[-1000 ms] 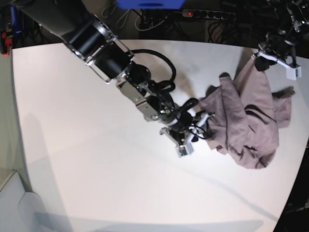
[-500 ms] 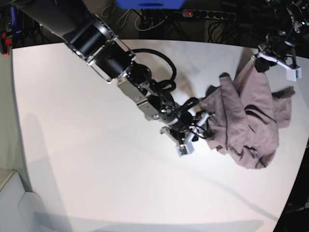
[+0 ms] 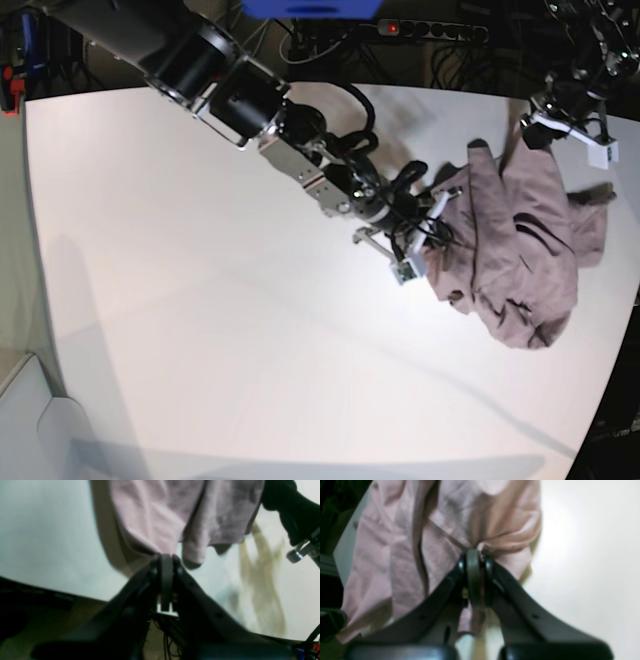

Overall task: Layout the t-shirt on the table in an organized manner, then fold the t-shirt properly
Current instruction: 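Lift and pull the t-shirt apart between both grippers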

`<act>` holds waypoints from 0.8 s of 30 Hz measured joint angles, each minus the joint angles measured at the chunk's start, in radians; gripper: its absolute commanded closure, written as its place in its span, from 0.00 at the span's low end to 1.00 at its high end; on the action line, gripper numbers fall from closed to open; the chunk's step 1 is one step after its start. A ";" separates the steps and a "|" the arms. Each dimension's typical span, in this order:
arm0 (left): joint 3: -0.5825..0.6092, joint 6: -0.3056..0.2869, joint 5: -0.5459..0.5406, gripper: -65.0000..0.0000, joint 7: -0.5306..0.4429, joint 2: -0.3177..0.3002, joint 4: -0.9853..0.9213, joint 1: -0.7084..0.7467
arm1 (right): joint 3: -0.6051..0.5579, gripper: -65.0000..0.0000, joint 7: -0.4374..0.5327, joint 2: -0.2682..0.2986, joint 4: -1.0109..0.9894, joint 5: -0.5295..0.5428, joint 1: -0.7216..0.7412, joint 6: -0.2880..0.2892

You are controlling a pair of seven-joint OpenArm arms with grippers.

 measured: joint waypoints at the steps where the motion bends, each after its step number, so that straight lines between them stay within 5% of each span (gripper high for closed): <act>1: 0.001 0.000 -0.004 0.99 0.001 -0.006 0.000 0.000 | 0.000 1.00 -0.004 0.008 0.024 0.000 0.000 0.000; 4: -0.003 0.000 -0.006 0.99 -0.001 -0.020 0.005 0.003 | 0.005 1.00 -0.002 0.064 0.138 0.001 0.005 0.000; 13: -0.006 0.000 -0.014 0.99 0.003 -0.044 0.020 0.004 | 0.260 1.00 -0.079 0.189 0.389 0.004 0.014 0.000; 24: -0.008 -0.001 -0.014 1.00 0.010 -0.036 0.159 0.003 | 0.415 1.00 -0.084 0.387 0.411 0.181 0.069 0.003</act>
